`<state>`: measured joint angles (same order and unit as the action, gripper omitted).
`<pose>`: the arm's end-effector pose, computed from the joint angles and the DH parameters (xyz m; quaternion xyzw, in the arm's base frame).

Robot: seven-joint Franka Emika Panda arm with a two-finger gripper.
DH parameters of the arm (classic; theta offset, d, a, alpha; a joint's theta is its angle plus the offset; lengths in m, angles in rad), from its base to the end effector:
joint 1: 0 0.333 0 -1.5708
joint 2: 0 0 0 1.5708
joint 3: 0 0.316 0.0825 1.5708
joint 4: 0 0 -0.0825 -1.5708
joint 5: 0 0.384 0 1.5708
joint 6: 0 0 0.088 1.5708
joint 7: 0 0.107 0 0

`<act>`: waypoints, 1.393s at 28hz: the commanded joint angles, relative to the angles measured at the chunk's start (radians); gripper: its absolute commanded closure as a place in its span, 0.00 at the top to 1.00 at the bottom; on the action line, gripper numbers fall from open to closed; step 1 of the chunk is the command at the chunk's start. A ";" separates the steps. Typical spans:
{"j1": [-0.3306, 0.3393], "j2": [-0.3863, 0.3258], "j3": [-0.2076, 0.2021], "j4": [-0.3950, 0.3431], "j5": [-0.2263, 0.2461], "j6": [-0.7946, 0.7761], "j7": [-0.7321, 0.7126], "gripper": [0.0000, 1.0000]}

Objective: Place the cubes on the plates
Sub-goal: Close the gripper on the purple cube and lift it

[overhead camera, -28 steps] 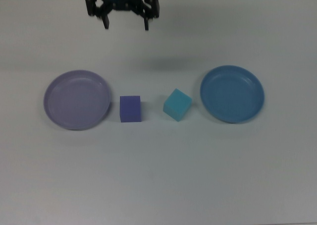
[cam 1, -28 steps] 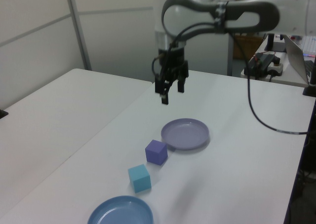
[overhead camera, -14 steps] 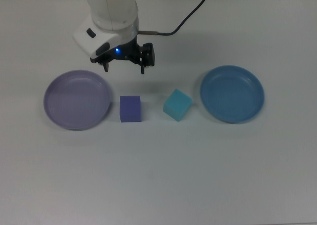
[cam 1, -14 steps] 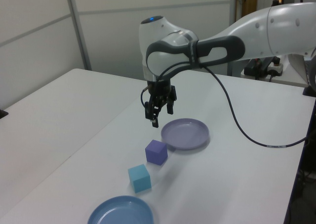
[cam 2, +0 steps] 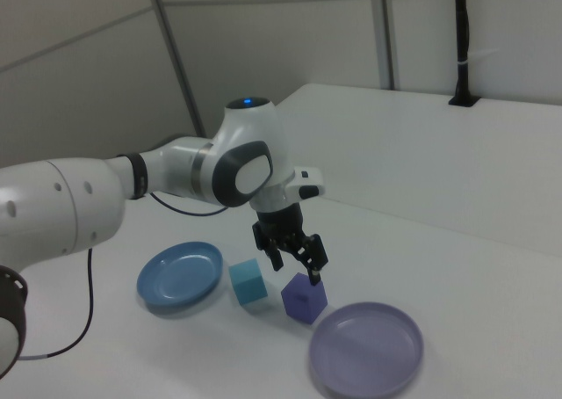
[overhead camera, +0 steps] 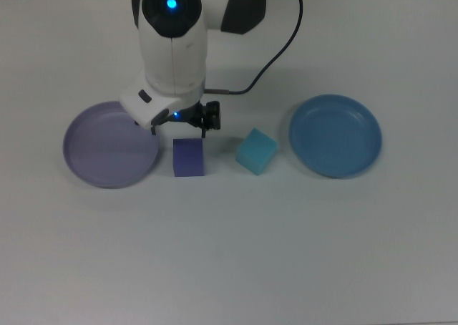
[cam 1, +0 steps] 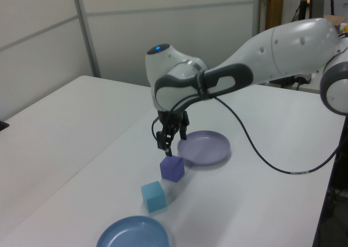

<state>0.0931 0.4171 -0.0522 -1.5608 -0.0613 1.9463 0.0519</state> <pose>0.6727 0.0279 0.4030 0.9991 0.0083 -0.0138 0.0396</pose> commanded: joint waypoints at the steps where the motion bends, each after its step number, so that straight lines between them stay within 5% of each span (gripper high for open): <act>1: 0.014 0.023 -0.009 0.002 -0.034 0.040 0.039 1.00; 25: 0.063 0.127 -0.032 0.010 -0.072 0.103 0.080 0.99; 29: 0.063 0.127 -0.032 0.008 -0.087 0.103 0.075 0.85; 32: 0.063 0.129 -0.032 0.005 -0.094 0.103 0.072 0.36; 35: 0.065 0.127 -0.032 0.007 -0.091 0.102 0.083 0.00; 39: 0.065 0.126 -0.032 0.011 -0.086 0.097 0.085 0.00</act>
<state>0.1468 0.5416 -0.0753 -1.5560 -0.1312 2.0327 0.1125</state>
